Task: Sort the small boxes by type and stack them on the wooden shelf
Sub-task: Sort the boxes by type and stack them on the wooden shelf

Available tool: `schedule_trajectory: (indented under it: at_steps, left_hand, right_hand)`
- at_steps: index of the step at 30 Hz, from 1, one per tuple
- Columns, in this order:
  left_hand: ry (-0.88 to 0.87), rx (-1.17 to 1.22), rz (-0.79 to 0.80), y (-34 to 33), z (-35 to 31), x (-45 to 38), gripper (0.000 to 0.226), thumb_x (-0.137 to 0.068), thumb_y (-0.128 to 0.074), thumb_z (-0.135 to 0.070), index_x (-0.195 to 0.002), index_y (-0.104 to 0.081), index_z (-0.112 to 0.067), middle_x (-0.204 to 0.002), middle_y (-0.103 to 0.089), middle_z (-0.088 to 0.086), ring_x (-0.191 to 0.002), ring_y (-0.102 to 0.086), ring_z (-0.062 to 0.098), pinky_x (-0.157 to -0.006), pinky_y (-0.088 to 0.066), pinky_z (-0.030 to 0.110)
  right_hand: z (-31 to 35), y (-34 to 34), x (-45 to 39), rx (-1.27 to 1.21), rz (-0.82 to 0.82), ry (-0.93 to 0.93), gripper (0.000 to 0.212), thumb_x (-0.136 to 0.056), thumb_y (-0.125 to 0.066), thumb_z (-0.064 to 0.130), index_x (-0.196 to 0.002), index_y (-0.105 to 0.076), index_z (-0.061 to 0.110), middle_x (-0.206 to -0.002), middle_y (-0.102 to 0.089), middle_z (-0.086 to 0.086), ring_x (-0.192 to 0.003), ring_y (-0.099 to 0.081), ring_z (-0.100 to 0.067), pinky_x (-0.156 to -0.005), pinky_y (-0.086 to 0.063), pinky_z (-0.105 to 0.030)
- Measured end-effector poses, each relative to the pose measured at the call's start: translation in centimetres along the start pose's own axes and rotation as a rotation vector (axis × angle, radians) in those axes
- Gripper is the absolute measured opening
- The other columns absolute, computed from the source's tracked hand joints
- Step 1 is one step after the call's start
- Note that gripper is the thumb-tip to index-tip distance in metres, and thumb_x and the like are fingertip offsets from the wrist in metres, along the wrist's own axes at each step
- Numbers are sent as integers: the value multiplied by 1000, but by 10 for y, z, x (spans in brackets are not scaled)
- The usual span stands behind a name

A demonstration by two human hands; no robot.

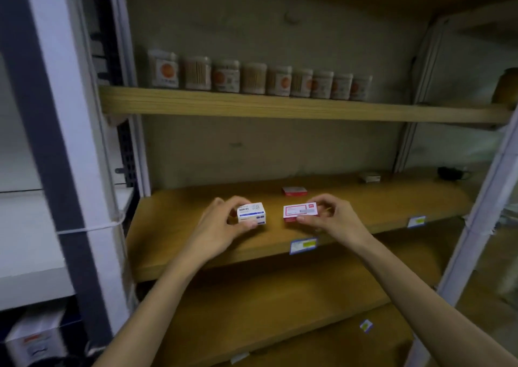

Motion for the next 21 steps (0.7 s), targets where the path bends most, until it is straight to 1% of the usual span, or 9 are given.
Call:
schedule_trajectory:
  at_steps: [3, 5, 7, 10, 11, 13, 15, 17, 21]
  left_hand:
    - [40, -50, -16, -9, -1, -26, 42, -88, -67, -51, -127, -54, -43, -115, -50, -10, -107, -50, 10, -83, -41, 28]
    - [59, -61, -32, -14, 0, -38, 42, -88, -67, -51, -127, -54, -43, -115, -50, -11, -110, -46, 9, -87, -38, 30]
    - [70, -71, -47, -18, 3, -48, 40, -87, -68, -52, -124, -56, -44, -114, -52, -13, -110, -45, 7, -88, -36, 32]
    - [86, -104, -44, -22, 6, -61, 38, -86, -69, -52, -121, -57, -46, -119, -57, -11, -110, -38, 3, -89, -31, 30]
    - [93, -113, -41, -24, 7, -65, 37, -86, -69, -52, -120, -57, -47, -120, -57, -12, -111, -37, 3, -90, -31, 30]
    - [102, -132, -51, -27, 5, -73, 36, -85, -70, -52, -118, -57, -48, -119, -57, -14, -112, -41, 3, -89, -32, 30]
    - [109, -141, -62, -33, 4, -79, 35, -84, -70, -53, -117, -57, -50, -116, -58, -15, -111, -46, 4, -87, -36, 32]
    - [109, -151, -78, -43, -1, -84, 36, -83, -71, -53, -116, -58, -50, -111, -58, -15, -107, -50, 6, -87, -41, 34]
    - [124, -191, -80, -63, -18, -93, 39, -84, -70, -55, -120, -57, -48, -110, -59, -14, -105, -51, 7, -93, -45, 40]
  right_hand:
    - [-21, 7, -47, 290, 3, 36, 51, -73, -83, 48, -115, -65, 26, -116, -54, 4, -103, -56, -13, -80, -46, -21]
    - [-31, 7, -71, 425, 29, 74, 48, -77, -80, 51, -115, -65, 25, -114, -49, 2, -101, -52, -13, -81, -42, -23]
    - [-43, 7, -90, 492, 54, 80, 46, -80, -77, 53, -113, -66, 23, -112, -49, 1, -97, -51, -12, -79, -39, -24]
    - [-60, 7, -115, 517, 87, 92, 45, -82, -75, 53, -113, -69, 22, -112, -58, 0, -96, -54, -13, -78, -45, -27]
    - [-62, 8, -121, 499, 82, 110, 44, -82, -76, 50, -115, -69, 21, -113, -62, 0, -96, -55, -12, -78, -47, -26]
    - [-64, 11, -130, 448, 58, 133, 45, -83, -78, 42, -120, -66, 18, -110, -63, 1, -89, -54, -7, -66, -41, -15]
    - [-66, 13, -136, 418, 44, 149, 46, -82, -80, 39, -118, -64, 17, -100, -61, 6, -77, -50, 1, -57, -31, -11]
    - [-71, 13, -144, 391, 45, 159, 48, -78, -83, 41, -116, -64, 18, -95, -61, 8, -73, -49, 3, -56, -31, -11]
    - [-75, 19, -151, 347, 76, 188, 51, -76, -83, 48, -113, -62, 20, -91, -58, 9, -78, -53, -3, -57, -36, -15]
Point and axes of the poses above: each hand's wrist, its own x-axis away from the middle knuckle, its own y-axis out of the back of the hand, z = x × y, the point moved 1 cm from there along -x, towards the middle knuckle
